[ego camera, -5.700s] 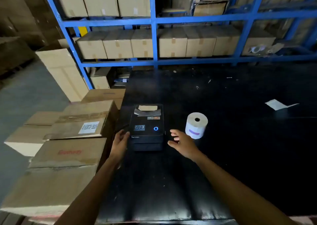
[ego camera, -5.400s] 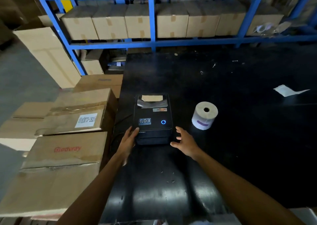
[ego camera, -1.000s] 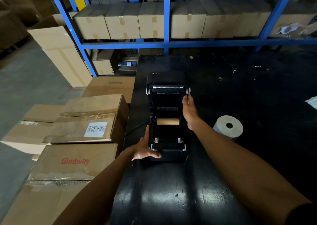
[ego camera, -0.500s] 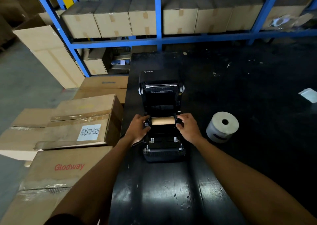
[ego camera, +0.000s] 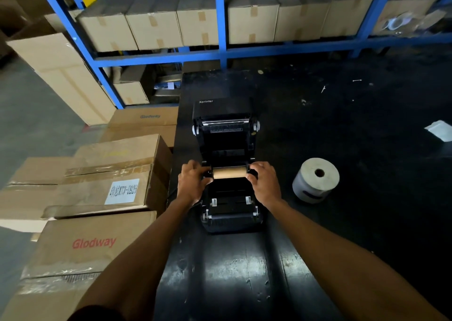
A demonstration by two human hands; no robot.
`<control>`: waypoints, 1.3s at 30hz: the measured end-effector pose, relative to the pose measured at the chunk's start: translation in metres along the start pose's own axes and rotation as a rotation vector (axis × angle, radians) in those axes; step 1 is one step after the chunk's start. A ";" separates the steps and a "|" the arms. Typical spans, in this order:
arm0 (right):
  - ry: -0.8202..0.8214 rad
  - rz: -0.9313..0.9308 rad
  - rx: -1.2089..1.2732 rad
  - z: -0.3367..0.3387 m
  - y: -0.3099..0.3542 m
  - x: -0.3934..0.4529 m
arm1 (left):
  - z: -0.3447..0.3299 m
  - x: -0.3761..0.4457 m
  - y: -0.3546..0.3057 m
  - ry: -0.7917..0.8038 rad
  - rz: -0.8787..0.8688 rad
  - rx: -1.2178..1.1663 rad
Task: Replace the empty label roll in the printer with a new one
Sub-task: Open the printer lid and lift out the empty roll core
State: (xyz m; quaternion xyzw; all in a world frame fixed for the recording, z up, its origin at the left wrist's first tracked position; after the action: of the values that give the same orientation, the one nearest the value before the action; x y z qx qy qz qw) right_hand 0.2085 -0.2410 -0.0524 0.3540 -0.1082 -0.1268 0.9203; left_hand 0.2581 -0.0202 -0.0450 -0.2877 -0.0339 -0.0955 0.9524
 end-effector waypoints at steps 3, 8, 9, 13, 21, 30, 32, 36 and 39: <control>-0.021 -0.005 0.043 0.005 0.003 -0.002 | 0.005 -0.003 -0.001 -0.038 -0.007 -0.041; -0.073 -0.062 0.235 0.016 0.008 -0.002 | 0.008 -0.002 -0.007 0.005 -0.004 -0.198; -0.074 -0.078 0.286 0.019 0.010 -0.002 | 0.010 -0.003 -0.009 0.012 0.029 -0.271; -0.086 -0.113 0.398 0.030 0.016 -0.005 | 0.014 -0.014 -0.018 0.033 0.134 -0.491; -0.061 -0.256 0.548 0.057 0.005 -0.022 | 0.015 -0.033 -0.039 0.038 0.190 -0.719; -0.064 -0.373 0.791 0.101 -0.027 -0.039 | 0.015 -0.055 -0.098 0.048 0.181 -0.778; -0.056 -0.419 0.822 0.113 -0.041 -0.045 | 0.009 -0.064 -0.117 0.060 0.191 -0.797; -0.042 -0.455 0.781 0.139 -0.072 -0.057 | -0.010 -0.084 -0.152 0.094 0.212 -0.818; -0.015 -0.467 0.758 0.159 -0.104 -0.071 | -0.029 -0.106 -0.181 0.094 0.237 -0.831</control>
State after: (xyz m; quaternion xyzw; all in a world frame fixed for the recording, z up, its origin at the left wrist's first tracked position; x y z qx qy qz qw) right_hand 0.0795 -0.3927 -0.0156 0.6805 -0.0709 -0.2853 0.6712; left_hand 0.1184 -0.1671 0.0163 -0.6440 0.0840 -0.0042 0.7604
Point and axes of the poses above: each hand's wrist, its own x-axis towards the middle knuckle, its own z-axis out of the back of the hand, y = z × x, the point moved 8 cm from there along x, towards the middle knuckle, and after that the axes turned 7 degrees about -y, right-handed, at the moved point
